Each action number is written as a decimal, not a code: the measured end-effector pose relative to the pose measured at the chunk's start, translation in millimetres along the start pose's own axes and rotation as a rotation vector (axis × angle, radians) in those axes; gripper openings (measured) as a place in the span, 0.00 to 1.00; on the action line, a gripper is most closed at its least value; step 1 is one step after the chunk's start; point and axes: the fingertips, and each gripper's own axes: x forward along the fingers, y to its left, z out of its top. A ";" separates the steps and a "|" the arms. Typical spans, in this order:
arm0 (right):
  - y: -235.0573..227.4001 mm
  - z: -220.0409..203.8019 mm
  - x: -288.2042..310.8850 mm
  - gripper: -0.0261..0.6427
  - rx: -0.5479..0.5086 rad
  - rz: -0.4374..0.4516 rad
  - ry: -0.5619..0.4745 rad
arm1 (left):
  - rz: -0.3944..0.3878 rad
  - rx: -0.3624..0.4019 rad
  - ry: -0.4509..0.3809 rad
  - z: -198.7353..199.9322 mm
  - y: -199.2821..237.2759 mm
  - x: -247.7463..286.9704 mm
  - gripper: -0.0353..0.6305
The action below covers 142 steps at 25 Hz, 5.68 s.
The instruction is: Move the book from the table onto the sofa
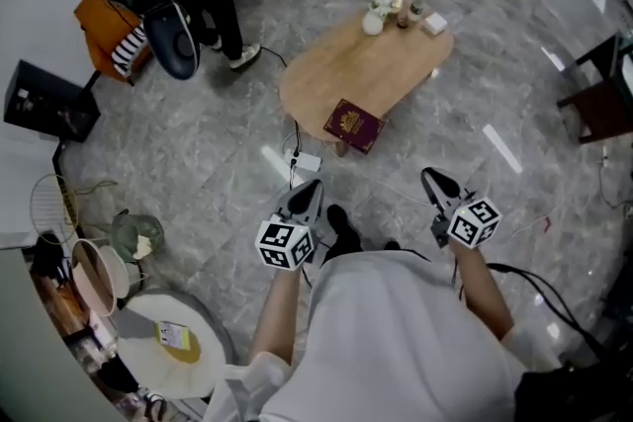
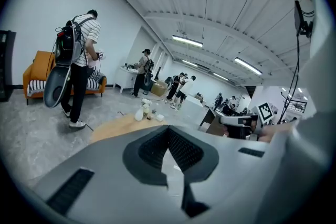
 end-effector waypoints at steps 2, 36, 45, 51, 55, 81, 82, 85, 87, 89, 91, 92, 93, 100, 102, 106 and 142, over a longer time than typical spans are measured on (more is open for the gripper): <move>0.6 -0.8 13.2 0.10 0.005 -0.019 -0.004 | -0.019 0.006 0.015 0.9 13.3 5.0 0.06; -179.3 -136.5 188.8 0.11 0.170 0.151 0.408 | 0.090 -0.276 0.177 -144.5 97.6 214.4 0.12; -233.1 -221.7 240.4 0.23 0.272 0.170 0.530 | 0.147 -0.445 0.249 -247.5 140.8 282.7 0.20; -271.7 -277.4 261.9 0.28 0.364 0.136 0.601 | 0.198 -0.575 0.327 -317.2 163.5 320.1 0.29; -292.3 -312.5 276.3 0.32 0.392 0.114 0.654 | 0.238 -0.655 0.346 -357.2 178.7 338.1 0.33; -318.0 -391.7 323.6 0.53 0.791 0.240 0.709 | -0.169 -1.190 0.153 -403.1 177.9 428.5 0.47; -315.8 -390.7 324.0 0.53 0.787 0.250 0.710 | -0.175 -1.183 0.150 -401.5 176.4 427.0 0.45; -304.5 -391.8 324.3 0.53 0.780 0.277 0.726 | -0.191 -1.158 0.152 -399.2 174.2 417.3 0.42; -294.1 -392.0 323.4 0.53 0.779 0.291 0.741 | -0.192 -1.139 0.143 -393.8 177.2 407.3 0.40; -285.4 -387.0 321.8 0.54 0.785 0.300 0.745 | -0.190 -1.122 0.123 -384.0 179.7 399.1 0.39; -279.3 -378.5 321.6 0.54 0.781 0.308 0.739 | -0.200 -1.116 0.103 -373.7 179.1 394.4 0.39; -275.6 -373.2 322.1 0.54 0.775 0.314 0.734 | -0.205 -1.114 0.094 -368.1 178.4 391.8 0.39; -270.5 -367.4 322.5 0.53 0.769 0.322 0.729 | -0.209 -1.112 0.084 -361.7 177.5 388.1 0.39; -212.4 -305.7 318.5 0.52 0.703 0.401 0.706 | -0.193 -1.078 -0.018 -299.6 168.0 339.1 0.39; -189.6 -277.6 314.8 0.51 0.695 0.442 0.693 | -0.176 -1.068 -0.039 -278.2 160.7 320.8 0.39; -137.4 -227.0 299.3 0.48 0.676 0.519 0.685 | -0.167 -1.049 -0.099 -221.7 140.8 274.2 0.39; 307.9 -155.4 269.8 0.45 0.391 1.102 0.955 | 0.136 -0.853 -0.613 -55.2 162.7 -141.9 0.39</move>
